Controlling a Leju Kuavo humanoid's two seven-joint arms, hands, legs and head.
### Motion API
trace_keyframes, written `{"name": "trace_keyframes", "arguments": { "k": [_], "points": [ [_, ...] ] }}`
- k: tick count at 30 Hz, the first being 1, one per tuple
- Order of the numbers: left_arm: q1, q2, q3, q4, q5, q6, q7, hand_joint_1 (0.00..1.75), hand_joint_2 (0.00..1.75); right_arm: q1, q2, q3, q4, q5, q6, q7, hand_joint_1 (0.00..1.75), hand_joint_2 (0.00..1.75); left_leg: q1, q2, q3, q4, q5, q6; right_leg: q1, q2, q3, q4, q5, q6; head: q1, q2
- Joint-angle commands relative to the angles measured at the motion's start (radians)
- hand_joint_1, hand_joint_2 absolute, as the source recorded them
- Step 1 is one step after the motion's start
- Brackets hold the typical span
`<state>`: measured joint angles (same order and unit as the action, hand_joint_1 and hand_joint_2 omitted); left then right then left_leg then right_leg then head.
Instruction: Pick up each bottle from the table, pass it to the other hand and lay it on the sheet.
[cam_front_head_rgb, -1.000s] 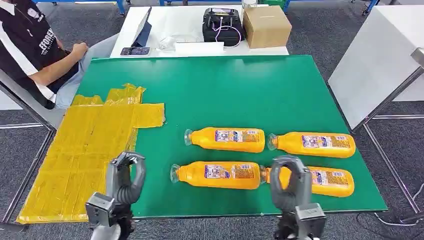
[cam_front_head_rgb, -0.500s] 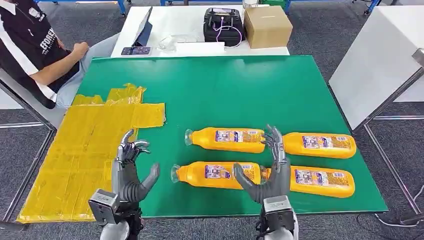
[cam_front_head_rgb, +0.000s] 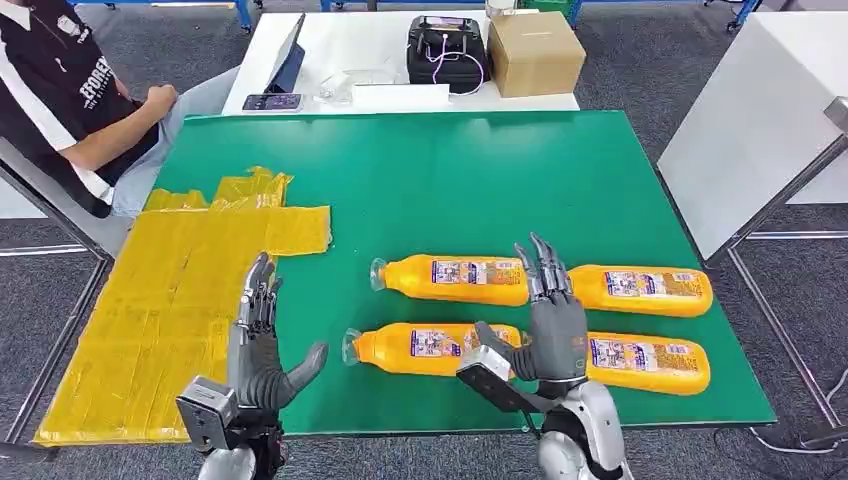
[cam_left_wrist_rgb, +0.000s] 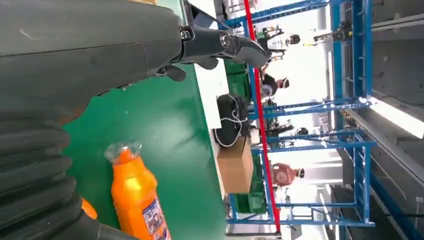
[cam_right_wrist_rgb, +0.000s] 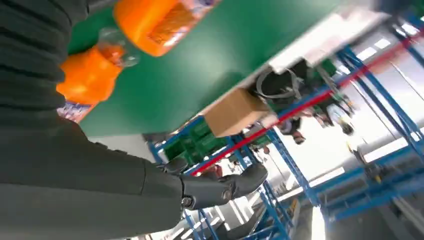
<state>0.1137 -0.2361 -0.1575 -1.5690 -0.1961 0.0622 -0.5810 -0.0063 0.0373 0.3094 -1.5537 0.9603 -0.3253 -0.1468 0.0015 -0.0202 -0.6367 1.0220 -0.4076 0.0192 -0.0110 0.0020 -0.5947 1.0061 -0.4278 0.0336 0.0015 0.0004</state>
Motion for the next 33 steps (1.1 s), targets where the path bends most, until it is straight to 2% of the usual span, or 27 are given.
{"name": "trace_keyframes", "arguments": {
  "k": [1,2,6,10,14,21,26,29,33],
  "points": [
    [-0.029,-0.005,0.033,0.056,0.016,-0.029,0.01,0.0,1.75,-0.203,-0.15,-0.004,0.288,0.042,0.083,0.066,0.0,1.75,0.001,0.004,0.005,-0.002,-0.001,0.0,0.002,0.002,0.006,-0.004,0.001,-0.001,0.0,0.0],
    [-0.029,-0.005,0.033,0.056,0.016,-0.029,0.01,0.0,1.75,-0.203,-0.15,-0.004,0.288,0.042,0.083,0.066,0.0,1.75,0.0,0.002,0.002,-0.001,0.0,0.0,0.0,0.001,0.002,-0.001,0.001,0.0,0.0,0.0],
    [-0.031,-0.004,0.031,0.058,0.019,-0.036,0.009,0.0,1.75,-0.205,-0.152,0.007,0.289,0.05,0.096,0.079,0.0,1.75,0.002,0.003,0.005,-0.001,-0.001,0.0,0.002,0.001,0.005,-0.003,0.0,-0.001,0.0,0.0],
    [-0.06,-0.003,0.026,0.092,0.031,-0.055,0.008,0.0,1.75,-0.323,-0.181,0.019,0.435,0.046,0.146,0.095,0.0,1.75,0.001,0.003,0.004,-0.001,0.0,0.0,0.001,0.001,0.004,-0.002,0.0,0.0,0.0,0.0],
    [-0.086,-0.001,0.015,0.124,0.042,-0.071,0.008,0.0,1.75,-0.412,-0.184,0.02,0.554,0.027,0.187,0.067,0.0,1.75,0.0,0.003,0.002,0.0,0.001,0.001,0.0,0.002,0.002,-0.001,0.001,0.0,0.0,0.0],
    [-0.124,-0.003,-0.001,0.177,0.073,-0.093,0.006,0.0,1.75,-0.568,-0.152,0.115,0.755,0.051,0.225,0.04,0.0,1.75,0.001,0.006,0.003,-0.001,0.001,0.001,0.001,0.004,0.003,-0.002,0.002,0.001,0.0,0.0],
    [-0.133,-0.005,-0.012,0.191,0.081,-0.104,0.006,0.0,1.75,-0.614,-0.135,0.144,0.818,0.059,0.242,0.041,0.0,1.75,0.0,0.002,0.002,0.0,0.001,0.001,0.0,0.001,0.002,-0.001,0.001,0.001,0.0,0.0],
    [-0.137,-0.006,-0.02,0.196,0.082,-0.107,0.005,0.0,1.75,-0.635,-0.124,0.16,0.851,0.063,0.254,0.036,0.0,1.75,0.001,0.004,0.005,-0.001,0.0,0.001,0.002,0.002,0.005,-0.003,0.001,0.0,0.0,0.0],
    [-0.145,-0.004,-0.028,0.205,0.089,-0.112,0.003,0.0,1.75,-0.658,-0.111,0.188,0.905,0.053,0.27,-0.013,0.0,1.75,0.0,0.002,0.001,0.0,0.002,0.001,0.0,0.001,0.001,0.0,0.002,0.001,0.0,0.0]
  ]
}}
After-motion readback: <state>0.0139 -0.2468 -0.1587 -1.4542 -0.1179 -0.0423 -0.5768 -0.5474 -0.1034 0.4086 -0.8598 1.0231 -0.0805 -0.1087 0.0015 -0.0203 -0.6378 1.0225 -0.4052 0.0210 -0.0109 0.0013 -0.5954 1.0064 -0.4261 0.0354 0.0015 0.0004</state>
